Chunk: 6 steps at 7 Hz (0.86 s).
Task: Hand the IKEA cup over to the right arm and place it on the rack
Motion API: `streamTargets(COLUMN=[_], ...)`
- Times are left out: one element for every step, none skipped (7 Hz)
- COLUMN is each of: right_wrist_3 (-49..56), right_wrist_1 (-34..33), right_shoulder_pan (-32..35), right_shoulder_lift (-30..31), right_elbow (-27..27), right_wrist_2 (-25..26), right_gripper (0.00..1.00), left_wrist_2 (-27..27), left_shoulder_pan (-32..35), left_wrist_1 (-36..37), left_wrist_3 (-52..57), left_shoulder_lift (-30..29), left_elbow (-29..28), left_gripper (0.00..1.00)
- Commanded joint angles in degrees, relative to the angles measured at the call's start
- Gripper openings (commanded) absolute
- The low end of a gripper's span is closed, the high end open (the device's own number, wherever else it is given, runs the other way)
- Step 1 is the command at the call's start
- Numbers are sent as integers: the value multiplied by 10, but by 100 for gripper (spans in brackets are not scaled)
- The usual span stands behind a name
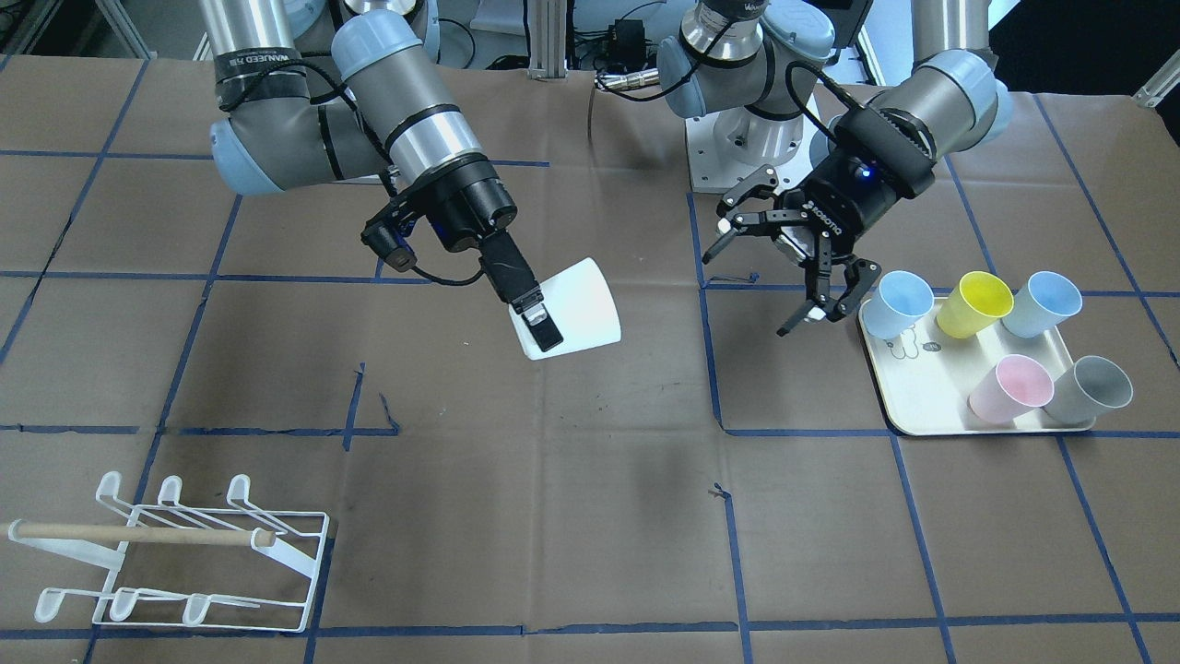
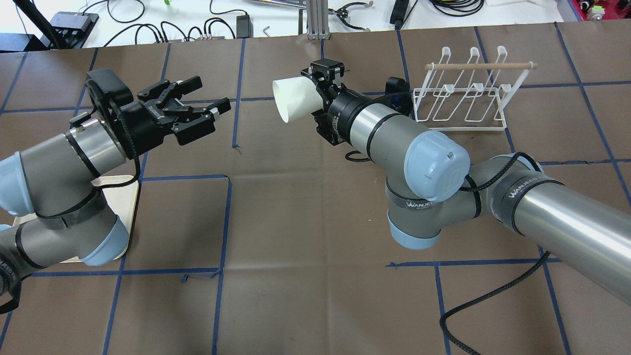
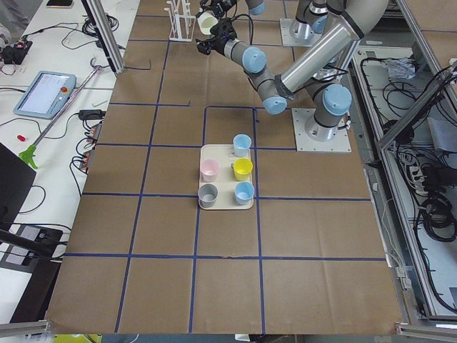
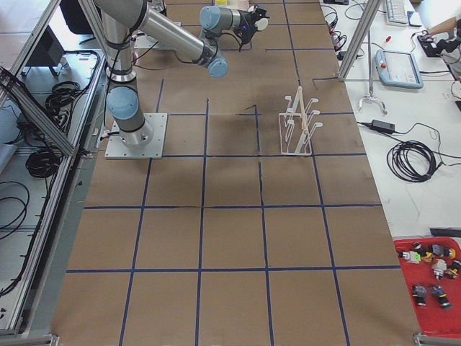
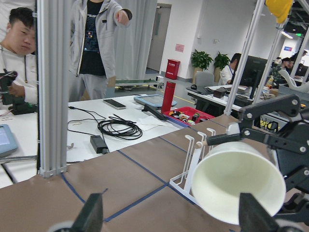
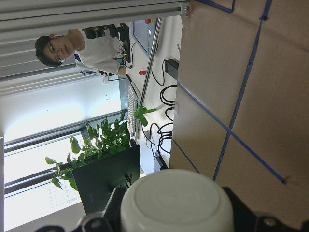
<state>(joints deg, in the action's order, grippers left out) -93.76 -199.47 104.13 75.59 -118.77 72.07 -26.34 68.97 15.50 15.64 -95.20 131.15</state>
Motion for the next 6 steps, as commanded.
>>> streamTargets(right_wrist_3=[144, 258, 343, 424, 526, 606], right_wrist_1=[0, 1, -1, -1, -2, -3], right_shoulder_pan=[-58, -86, -108, -126, -150, -168], right_shoulder_lift=[-6, -16, -33, -53, -67, -76], right_elbow=[26, 41, 62, 82, 99, 114], right_wrist_2=[5, 34, 81, 91, 104, 104], right_gripper=[22, 22, 15, 14, 14, 11], left_wrist_2=[-143, -229, -331, -453, -525, -562], left_shoulder_pan=[-4, 12, 53, 107, 144, 158], left_wrist_1=[-47, -131, -231, -382, -563, -738], left_wrist_3=[-72, -74, -76, -88, -124, -160], left_shoulder_lift=[-8, -4, -4, 2, 4, 2], left_elbow=[-49, -82, -134, -206, -289, -366], left_gripper=[100, 100, 100, 100, 100, 100])
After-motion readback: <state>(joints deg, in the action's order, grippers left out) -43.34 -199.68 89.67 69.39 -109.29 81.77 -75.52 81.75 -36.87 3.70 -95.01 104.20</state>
